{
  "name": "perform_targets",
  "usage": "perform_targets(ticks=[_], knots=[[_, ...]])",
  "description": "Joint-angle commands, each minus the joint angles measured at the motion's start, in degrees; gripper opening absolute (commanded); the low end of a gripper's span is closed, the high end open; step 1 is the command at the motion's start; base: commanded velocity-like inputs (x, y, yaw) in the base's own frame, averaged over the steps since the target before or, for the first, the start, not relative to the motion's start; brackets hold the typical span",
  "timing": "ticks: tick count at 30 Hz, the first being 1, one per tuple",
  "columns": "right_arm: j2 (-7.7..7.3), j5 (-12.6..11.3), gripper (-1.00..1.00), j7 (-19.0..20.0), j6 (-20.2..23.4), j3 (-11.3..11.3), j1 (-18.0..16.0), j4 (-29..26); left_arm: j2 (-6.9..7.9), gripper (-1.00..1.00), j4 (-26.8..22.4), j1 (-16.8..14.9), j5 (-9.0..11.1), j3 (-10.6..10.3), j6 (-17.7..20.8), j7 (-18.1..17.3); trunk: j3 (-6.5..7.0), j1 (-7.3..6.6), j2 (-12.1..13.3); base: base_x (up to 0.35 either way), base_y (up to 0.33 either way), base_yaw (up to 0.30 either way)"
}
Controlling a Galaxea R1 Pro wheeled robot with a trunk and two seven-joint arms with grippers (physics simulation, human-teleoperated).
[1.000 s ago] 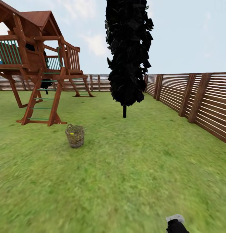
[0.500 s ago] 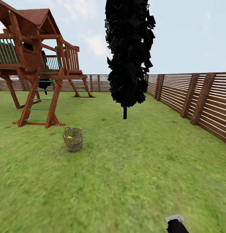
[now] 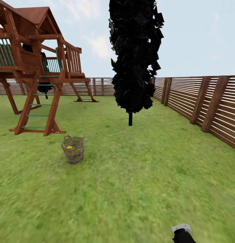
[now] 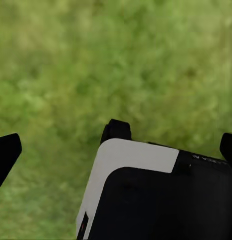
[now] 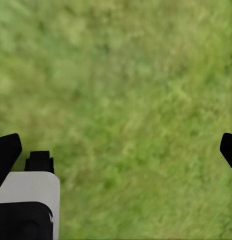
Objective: Take the three Easter eggs out of the wicker basket on the lawn in the garden, then place them on the lawn next to a single tree (choose any tree) so that all three eggs are next to the same tree and none are left in the basket.
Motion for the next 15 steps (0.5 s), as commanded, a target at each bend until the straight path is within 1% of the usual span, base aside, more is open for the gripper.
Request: perform_targets(ticks=[1, 2, 6, 10, 15], knots=[[-0.03, 0.2, 1.0, 0.0, 0.3, 0.2, 0.0, -0.1, 0.83, 1.0, 0.4, -1.2, -0.1, 0.1, 0.6, -1.7, -0.07, 0.03, 0.0, 0.335, 0.0, 0.0], [-0.01, 0.2, 1.0, 0.0, 0.3, 0.2, 0.0, -0.1, 1.94, 1.0, 1.4, -2.9, -0.3, 0.1, 0.9, -3.8, -0.07, 0.03, 0.0, 0.335, 0.0, 0.0], [0.0, 0.2, 1.0, 0.0, 0.3, 0.2, 0.0, -0.3, 2.75, 1.0, 2.1, -4.1, -0.6, 0.1, 1.0, -4.9, -0.07, 0.03, 0.0, 0.333, 0.0, 0.0], [0.05, 0.2, 1.0, 0.0, 0.3, 0.2, 0.0, -0.3, 2.95, 1.0, 1.7, -4.3, -0.6, 0.1, 1.0, -5.1, -0.07, 0.03, 0.0, 0.305, 0.0, 0.0], [0.22, 0.2, 1.0, 0.1, 0.3, 0.3, 0.0, -0.3, 2.63, 1.0, 1.2, -4.5, -0.6, 0.0, 1.0, -5.1, -0.07, 0.03, 0.0, 0.296, 0.0, 0.0]])
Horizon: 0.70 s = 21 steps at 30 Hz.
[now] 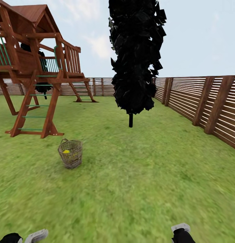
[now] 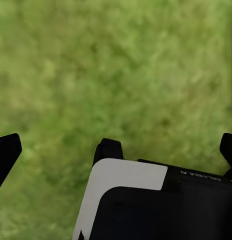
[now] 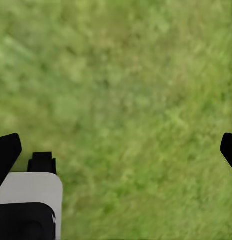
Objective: Take the three Easter eggs out of the wicker basket on the lawn in the garden, then place them on the lawn next to a single tree (choose any tree) so that all three eggs are next to the same tree and none are left in the basket.
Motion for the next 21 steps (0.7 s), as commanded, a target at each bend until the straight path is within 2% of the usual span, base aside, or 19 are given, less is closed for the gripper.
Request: perform_targets(ticks=[1, 17, 21], knots=[[-0.07, 0.2, 1.0, 0.0, 0.3, 0.2, 0.0, 0.0, 0.03, 1.0, -0.1, 0.0, 0.0, 0.1, 0.3, -0.2, -0.07, 0.03, 0.0, 0.297, 0.0, 0.0], [-0.46, 0.1, 1.0, 0.1, 0.4, -0.2, 0.0, -1.7, -0.05, 1.0, 0.0, -0.1, -0.2, 0.0, 0.3, -0.2, -0.07, 0.03, 0.0, 0.313, 0.0, 0.0], [-0.84, -3.3, 1.0, 2.7, 0.6, -0.3, 0.0, -2.3, -0.12, 1.0, 0.0, -0.1, -0.2, 0.0, 0.3, -0.1, -0.07, 0.03, 0.0, 0.329, 0.0, 0.0]])
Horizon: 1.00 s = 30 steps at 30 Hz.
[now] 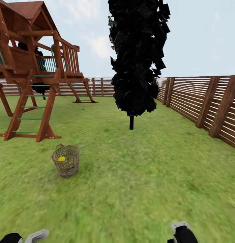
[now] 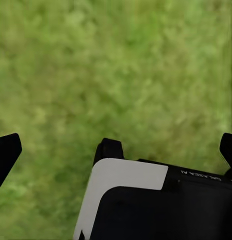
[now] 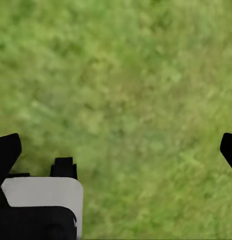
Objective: Take the three Easter eggs out of the wicker basket on the lawn in the garden, then place them on the lawn next to a single tree (choose any tree) so that all three eggs are next to the same tree and none are left in the basket.
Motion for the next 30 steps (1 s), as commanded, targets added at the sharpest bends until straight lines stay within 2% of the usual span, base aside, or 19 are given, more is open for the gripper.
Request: perform_targets(ticks=[1, 7, 30], knots=[[-0.17, -0.5, 1.0, 0.8, 0.3, 0.2, 0.0, -0.2, -0.03, 1.0, 0.0, 0.0, 0.0, 0.1, 0.3, -0.1, -0.07, 0.03, 0.0, 0.329, 0.0, 0.0], [-0.27, -1.2, 1.0, 1.4, 0.4, 0.2, 0.0, -0.6, -0.18, 1.0, 0.0, 0.0, 0.0, 0.1, 0.2, -0.1, -0.07, 0.03, 0.0, 0.329, 0.0, 0.0], [-0.19, -1.2, 1.0, 1.4, 0.4, 0.5, 0.0, -0.6, -0.16, 1.0, 0.0, 0.0, 0.0, 0.1, 0.2, -0.1, -0.07, 0.03, 0.0, 0.329, 0.0, 0.0]])
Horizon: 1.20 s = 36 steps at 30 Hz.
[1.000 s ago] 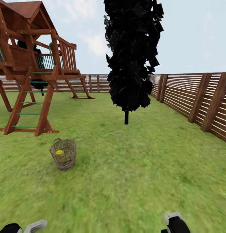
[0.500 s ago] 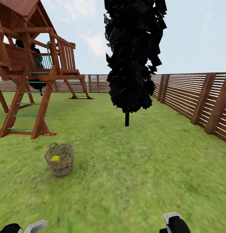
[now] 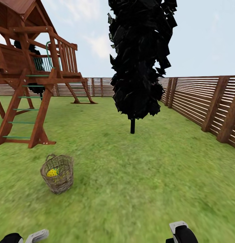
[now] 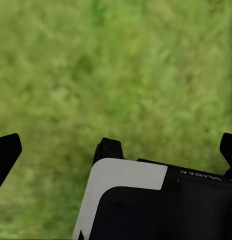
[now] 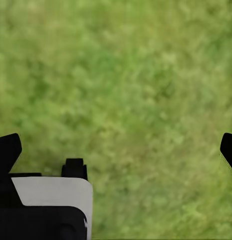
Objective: Take the three Easter eggs out of the wicker basket on the lawn in the garden, then place them on the lawn next to a single tree (choose any tree) so that all three eggs are next to the same tree and none are left in the basket.
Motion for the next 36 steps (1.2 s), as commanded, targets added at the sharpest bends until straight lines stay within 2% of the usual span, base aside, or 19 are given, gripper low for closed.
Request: perform_targets(ticks=[1, 28, 36], knots=[[-0.05, 0.2, 1.0, 0.0, 0.3, 0.2, 0.0, 0.0, 0.02, 1.0, -0.1, 0.0, 0.0, 0.1, 0.3, -0.2, -0.07, 0.03, 0.0, 0.329, 0.0, 0.0], [-0.05, 0.2, 1.0, 0.1, 0.2, 0.3, 0.0, 0.3, 0.45, 1.0, -0.3, 0.0, 0.1, 0.4, 0.3, -0.2, -0.07, 0.03, 0.0, 0.329, 0.0, 0.0], [-0.05, 0.3, 1.0, 0.0, 0.3, 0.3, 0.0, 0.3, 0.52, 1.0, -0.3, 0.0, 0.1, 0.4, 0.3, -0.2, -0.07, 0.03, 0.0, 0.329, 0.0, 0.198]])
